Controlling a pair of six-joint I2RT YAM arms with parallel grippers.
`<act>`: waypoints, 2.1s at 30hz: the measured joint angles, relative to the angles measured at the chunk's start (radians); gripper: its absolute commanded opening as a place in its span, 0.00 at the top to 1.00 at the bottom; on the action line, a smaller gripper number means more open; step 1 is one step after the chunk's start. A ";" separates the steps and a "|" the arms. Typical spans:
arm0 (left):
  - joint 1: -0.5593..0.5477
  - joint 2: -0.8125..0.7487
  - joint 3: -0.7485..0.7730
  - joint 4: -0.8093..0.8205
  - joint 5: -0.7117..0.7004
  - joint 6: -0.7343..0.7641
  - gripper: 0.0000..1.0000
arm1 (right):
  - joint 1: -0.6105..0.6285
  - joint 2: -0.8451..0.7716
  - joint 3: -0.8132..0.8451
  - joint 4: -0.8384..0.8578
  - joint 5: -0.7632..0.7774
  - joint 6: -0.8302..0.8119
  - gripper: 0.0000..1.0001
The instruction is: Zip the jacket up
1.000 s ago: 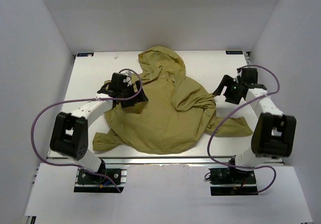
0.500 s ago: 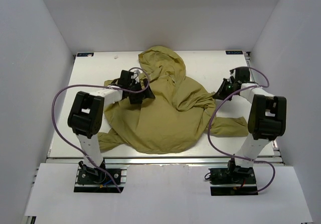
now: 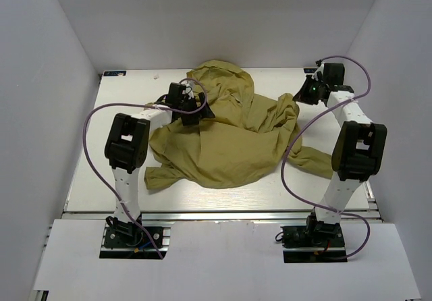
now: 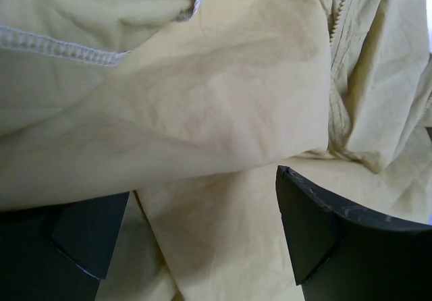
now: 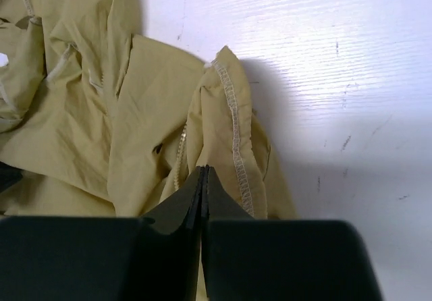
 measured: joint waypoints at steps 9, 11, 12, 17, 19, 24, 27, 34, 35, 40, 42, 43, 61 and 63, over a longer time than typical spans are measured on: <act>0.000 -0.085 -0.110 -0.002 -0.020 -0.006 0.02 | 0.093 -0.254 -0.228 -0.060 0.121 -0.108 1.00; 0.000 -0.138 -0.166 -0.008 -0.025 -0.010 0.02 | 0.211 -0.370 -0.303 -0.064 0.202 -0.133 1.00; 0.000 -0.170 -0.196 -0.014 -0.027 -0.013 0.02 | 0.280 -0.424 -0.339 -0.056 0.233 -0.138 1.00; 0.000 -0.337 -0.284 -0.054 -0.060 -0.029 0.02 | 0.568 -0.664 -0.558 0.009 0.240 -0.110 1.00; 0.000 -0.399 -0.298 -0.076 -0.083 -0.037 0.02 | 0.624 -0.723 -0.658 0.027 0.242 -0.089 0.91; 0.000 -0.576 -0.345 -0.153 -0.159 -0.078 0.02 | 0.782 -0.741 -0.803 0.019 0.235 -0.054 0.57; 0.000 -0.667 -0.385 -0.230 -0.240 -0.114 0.02 | 0.846 -0.741 -0.820 -0.012 0.229 -0.039 0.31; 0.001 -0.808 -0.474 -0.412 -0.446 -0.188 0.02 | 0.848 -0.896 -0.820 -0.044 0.370 0.026 0.11; 0.004 -0.821 -0.486 -0.433 -0.469 -0.199 0.02 | 0.844 -0.925 -0.818 -0.047 0.401 0.045 0.11; 0.087 -0.830 -0.509 -0.499 -0.508 -0.224 0.02 | 0.738 -0.977 -0.788 -0.087 0.532 0.158 0.11; 0.148 -0.826 -0.528 -0.501 -0.507 -0.225 0.02 | 0.657 -0.966 -0.789 -0.104 0.539 0.192 0.11; 0.181 -0.823 -0.543 -0.499 -0.507 -0.225 0.02 | 0.603 -0.959 -0.794 -0.105 0.520 0.205 0.11; 0.277 -0.755 -0.609 -0.388 -0.469 -0.258 0.02 | 0.407 -0.724 -0.946 0.148 0.225 0.340 0.76; 0.281 -0.758 -0.599 -0.388 -0.471 -0.262 0.02 | 0.408 -0.726 -0.937 0.156 0.235 0.323 0.86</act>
